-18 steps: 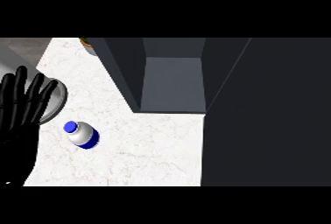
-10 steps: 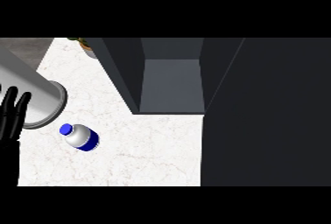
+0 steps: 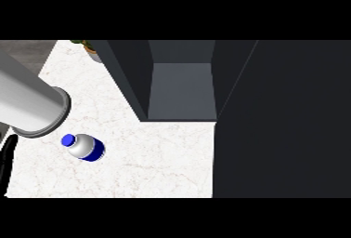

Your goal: Pick up the bottled water, place it into the cabinet and close the cabinet

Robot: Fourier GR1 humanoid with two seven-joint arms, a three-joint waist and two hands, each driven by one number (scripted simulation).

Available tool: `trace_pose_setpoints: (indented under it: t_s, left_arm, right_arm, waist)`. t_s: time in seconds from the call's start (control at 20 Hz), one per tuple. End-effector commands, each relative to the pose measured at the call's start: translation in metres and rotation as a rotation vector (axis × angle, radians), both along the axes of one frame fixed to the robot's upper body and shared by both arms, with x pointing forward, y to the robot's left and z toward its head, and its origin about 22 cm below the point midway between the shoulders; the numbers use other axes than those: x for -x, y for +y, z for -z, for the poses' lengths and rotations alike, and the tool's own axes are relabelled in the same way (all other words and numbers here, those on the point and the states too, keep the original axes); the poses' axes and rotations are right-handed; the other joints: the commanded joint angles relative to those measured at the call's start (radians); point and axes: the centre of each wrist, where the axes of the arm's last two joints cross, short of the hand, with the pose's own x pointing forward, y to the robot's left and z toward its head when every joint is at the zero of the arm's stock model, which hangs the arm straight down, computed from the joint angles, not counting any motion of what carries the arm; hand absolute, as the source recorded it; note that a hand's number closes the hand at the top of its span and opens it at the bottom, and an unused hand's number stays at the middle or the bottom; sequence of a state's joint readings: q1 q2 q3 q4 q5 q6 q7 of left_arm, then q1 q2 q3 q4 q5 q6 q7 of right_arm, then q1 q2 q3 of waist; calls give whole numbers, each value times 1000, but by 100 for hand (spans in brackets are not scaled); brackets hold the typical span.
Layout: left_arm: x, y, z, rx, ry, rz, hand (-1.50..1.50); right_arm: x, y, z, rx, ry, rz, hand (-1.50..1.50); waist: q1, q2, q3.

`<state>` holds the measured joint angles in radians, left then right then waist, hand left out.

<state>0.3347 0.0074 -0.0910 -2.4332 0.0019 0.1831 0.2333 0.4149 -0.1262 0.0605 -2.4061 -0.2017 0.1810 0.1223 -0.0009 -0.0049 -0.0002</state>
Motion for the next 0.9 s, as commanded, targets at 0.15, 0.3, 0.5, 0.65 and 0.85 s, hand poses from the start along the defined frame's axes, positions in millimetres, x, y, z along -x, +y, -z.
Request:
trace_pose_setpoints:
  t_s: [0.15,0.3,0.5,0.65,0.85]
  left_arm:
    - [32,-8,-9,40,10,10,-150]
    - [27,-22,-7,54,24,-21,-150]
    - [36,-4,-5,33,23,-17,-150]
    - [30,-2,8,14,40,-19,-150]
    - [33,-2,8,0,64,-56,-150]
  right_arm:
    - [42,3,-11,-9,15,-21,-150]
    - [36,4,-22,-17,-9,-7,-150]
    - [42,-6,-21,-14,-9,-4,-150]
    - [56,1,-11,-13,-19,-3,-150]
    - [68,-2,-20,-5,2,-17,-150]
  waist:
    - [-5,-2,0]
    - [-1,1,0]
    - [0,0,0]
    - [-9,-2,0]
    - [-10,-2,0]
